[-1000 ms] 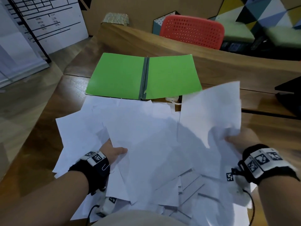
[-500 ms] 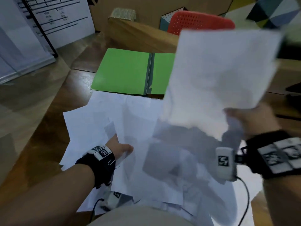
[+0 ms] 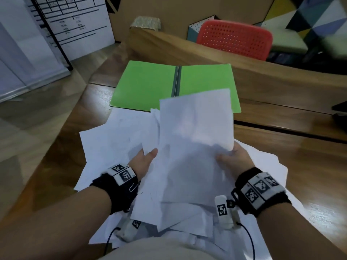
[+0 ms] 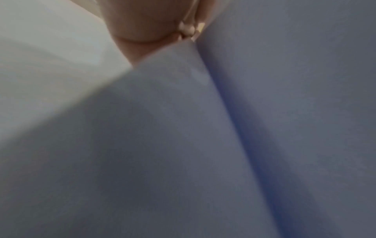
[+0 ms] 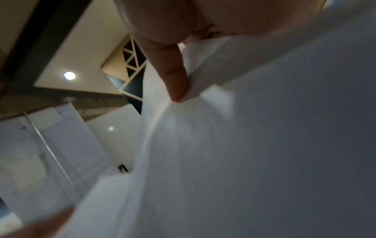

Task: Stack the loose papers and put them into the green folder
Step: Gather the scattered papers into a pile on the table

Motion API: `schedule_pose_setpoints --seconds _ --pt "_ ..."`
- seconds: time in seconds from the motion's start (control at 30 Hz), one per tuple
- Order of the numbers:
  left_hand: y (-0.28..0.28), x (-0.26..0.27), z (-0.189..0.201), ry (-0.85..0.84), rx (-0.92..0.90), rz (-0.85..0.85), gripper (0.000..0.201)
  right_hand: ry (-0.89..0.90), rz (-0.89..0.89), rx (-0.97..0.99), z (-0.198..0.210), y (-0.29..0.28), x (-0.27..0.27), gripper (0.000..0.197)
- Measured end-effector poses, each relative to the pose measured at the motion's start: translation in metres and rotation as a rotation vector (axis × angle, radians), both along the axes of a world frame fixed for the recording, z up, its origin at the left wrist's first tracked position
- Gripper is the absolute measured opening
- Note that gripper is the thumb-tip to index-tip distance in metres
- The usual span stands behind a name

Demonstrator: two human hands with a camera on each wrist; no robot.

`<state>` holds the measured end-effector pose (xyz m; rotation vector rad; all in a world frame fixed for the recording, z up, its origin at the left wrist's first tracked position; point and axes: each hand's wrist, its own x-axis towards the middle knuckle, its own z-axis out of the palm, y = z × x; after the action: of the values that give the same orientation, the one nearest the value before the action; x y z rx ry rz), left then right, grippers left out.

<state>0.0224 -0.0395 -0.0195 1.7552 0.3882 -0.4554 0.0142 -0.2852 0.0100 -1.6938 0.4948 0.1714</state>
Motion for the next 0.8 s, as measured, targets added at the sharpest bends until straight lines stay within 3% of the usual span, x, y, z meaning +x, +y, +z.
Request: schedule_pose_setpoints --seconds 0.1,0.2,0.3,0.37,0.47,0.57,0.7,0.8 --pt "0.01 0.002 -0.003 0.092 -0.045 0.073 0.048 -0.16 -0.034 0.172 0.028 -0.016 0.006 0.037" --pt "0.018 0.003 -0.009 0.109 0.041 -0.023 0.047 -0.143 -0.118 0.349 0.032 -0.038 0.014 0.032" --pt "0.02 0.004 -0.011 0.118 0.071 -0.078 0.047 -0.011 -0.166 0.116 0.012 -0.049 0.022 0.019" --pt "0.023 0.004 -0.019 0.114 0.043 -0.048 0.056 0.103 -0.075 -0.172 0.0 -0.05 0.022 0.022" --pt "0.027 0.009 -0.024 0.089 0.085 -0.036 0.055 0.294 -0.085 -0.377 -0.014 -0.045 0.012 0.024" --pt "0.02 0.008 -0.012 0.072 0.089 -0.044 0.048 0.319 -0.122 -0.42 -0.022 -0.035 0.004 0.026" --pt "0.004 -0.003 0.0 0.017 0.219 -0.12 0.078 0.267 -0.057 -0.338 -0.026 -0.011 0.004 0.02" --pt "-0.003 -0.008 0.006 0.009 0.256 -0.162 0.069 0.238 -0.038 -0.333 -0.025 -0.005 0.003 0.019"
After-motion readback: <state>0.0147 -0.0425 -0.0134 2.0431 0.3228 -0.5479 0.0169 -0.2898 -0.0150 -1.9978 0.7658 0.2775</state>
